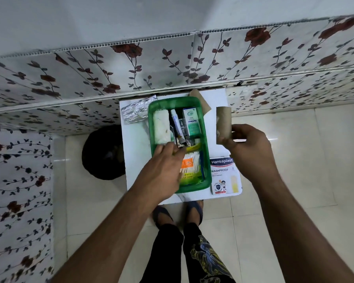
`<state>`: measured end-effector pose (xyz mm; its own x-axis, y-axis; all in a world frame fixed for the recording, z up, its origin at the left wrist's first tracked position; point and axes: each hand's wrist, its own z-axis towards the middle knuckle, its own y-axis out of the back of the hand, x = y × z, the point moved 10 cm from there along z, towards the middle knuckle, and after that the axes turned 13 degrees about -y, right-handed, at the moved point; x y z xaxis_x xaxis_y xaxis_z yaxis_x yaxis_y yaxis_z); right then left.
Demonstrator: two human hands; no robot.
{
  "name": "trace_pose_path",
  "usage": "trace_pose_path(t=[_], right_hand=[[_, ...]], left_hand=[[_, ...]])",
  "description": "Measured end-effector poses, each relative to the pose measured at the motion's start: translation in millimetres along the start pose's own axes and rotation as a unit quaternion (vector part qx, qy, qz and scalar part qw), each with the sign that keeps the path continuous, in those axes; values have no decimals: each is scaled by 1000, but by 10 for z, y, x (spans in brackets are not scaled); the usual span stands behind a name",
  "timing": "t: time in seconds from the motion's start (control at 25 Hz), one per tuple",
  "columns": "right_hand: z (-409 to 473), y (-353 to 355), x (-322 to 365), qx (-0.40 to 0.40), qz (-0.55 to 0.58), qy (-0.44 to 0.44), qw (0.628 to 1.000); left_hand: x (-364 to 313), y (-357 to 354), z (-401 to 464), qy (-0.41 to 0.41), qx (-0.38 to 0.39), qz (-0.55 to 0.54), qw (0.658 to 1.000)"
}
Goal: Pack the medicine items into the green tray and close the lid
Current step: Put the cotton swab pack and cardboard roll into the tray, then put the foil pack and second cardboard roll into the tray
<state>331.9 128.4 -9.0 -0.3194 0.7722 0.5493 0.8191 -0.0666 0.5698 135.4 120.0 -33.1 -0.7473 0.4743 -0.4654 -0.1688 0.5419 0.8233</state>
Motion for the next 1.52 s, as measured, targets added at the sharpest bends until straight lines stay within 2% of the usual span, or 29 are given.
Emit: trace_pose_path(t=[0.08,0.16,0.32,0.4,0.48,0.6,0.72,0.84,0.92,0.96,1.04,1.16,1.36,1.52], right_hand=[[-80,-160,144,29,12,20,999],[-160,-402,347,46,-22,50,997],[-203,-864,783,21,-202,133,970],[-164,-1038,865,25,-273,142,951],[-119,-1117,873,12,-309,136,941],[-130,-1243,889,-6,-341,177,923],[-182,-1222,878,-20,-338,197,920],[-261,-740,984,-110,-237,226,938],[-104,-309,990,-171,-119,198,958],[103,-192,933,-173,-78,164,968],[626,-217,766,-123,-93,91,984],[1130,-500,611,-13,-179,31,983],[1236,-742,700,19,-222,48,974],[1168,-830,768,22,-242,80,967]], left_hand=[[-28,-16,16,-9,7,8,1000],[-37,86,-18,-15,-16,-8,1000],[286,646,-350,48,-185,-94,977],[540,767,-541,89,-236,-131,959],[723,738,-636,109,-232,-144,956],[910,677,-681,118,-226,-152,955],[1078,624,-663,135,-228,-169,949],[1291,625,-487,143,-232,-170,947],[1483,647,-260,142,-231,-142,952],[1582,652,-117,138,-223,-116,958],[1736,617,180,126,-177,-52,975],[1873,550,442,123,-110,8,986],[1921,526,522,119,-86,51,988],[1988,515,500,148,-92,-2,985]])
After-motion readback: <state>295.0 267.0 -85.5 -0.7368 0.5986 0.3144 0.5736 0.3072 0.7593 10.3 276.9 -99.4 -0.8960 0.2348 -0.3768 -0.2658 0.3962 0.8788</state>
